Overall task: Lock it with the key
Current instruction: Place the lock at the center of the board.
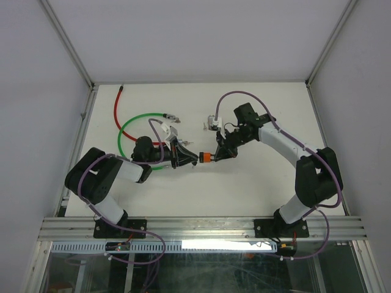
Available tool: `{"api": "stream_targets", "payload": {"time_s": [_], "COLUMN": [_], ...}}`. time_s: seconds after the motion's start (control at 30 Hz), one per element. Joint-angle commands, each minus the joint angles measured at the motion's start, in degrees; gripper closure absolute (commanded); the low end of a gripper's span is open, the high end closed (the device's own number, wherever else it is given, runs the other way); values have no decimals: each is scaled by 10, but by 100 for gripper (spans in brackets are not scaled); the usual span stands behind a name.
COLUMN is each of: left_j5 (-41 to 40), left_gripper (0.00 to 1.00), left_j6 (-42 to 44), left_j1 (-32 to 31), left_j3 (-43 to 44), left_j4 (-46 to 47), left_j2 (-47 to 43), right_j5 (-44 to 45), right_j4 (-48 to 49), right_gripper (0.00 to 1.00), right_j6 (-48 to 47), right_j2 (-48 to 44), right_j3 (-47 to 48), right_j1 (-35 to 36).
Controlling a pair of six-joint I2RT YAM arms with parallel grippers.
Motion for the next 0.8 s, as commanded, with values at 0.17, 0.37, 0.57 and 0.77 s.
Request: {"api": "stream_targets", "payload": {"time_s": [0.17,0.37,0.57,0.77], "left_j5": [-9,-20,-46,-106], "left_gripper": [100,100,100,100], "left_j6": [-35,-54,-166,-301], "left_j1": [94,122,122,118], "left_j3": [-77,-108,-105,-89], "left_j4": [109,133,211,289], "left_j2": [-58,-89,-43,41], "right_j5": [11,35,41,50], "right_j4": [23,33,98,184], "right_gripper": [100,100,100,100], "right_j6": [29,58,119,212], "right_j2": [-11,-4,-10,-19], "right_j3": [27,32,16,-16], "right_j1": [-7,-16,-39,-76]}}
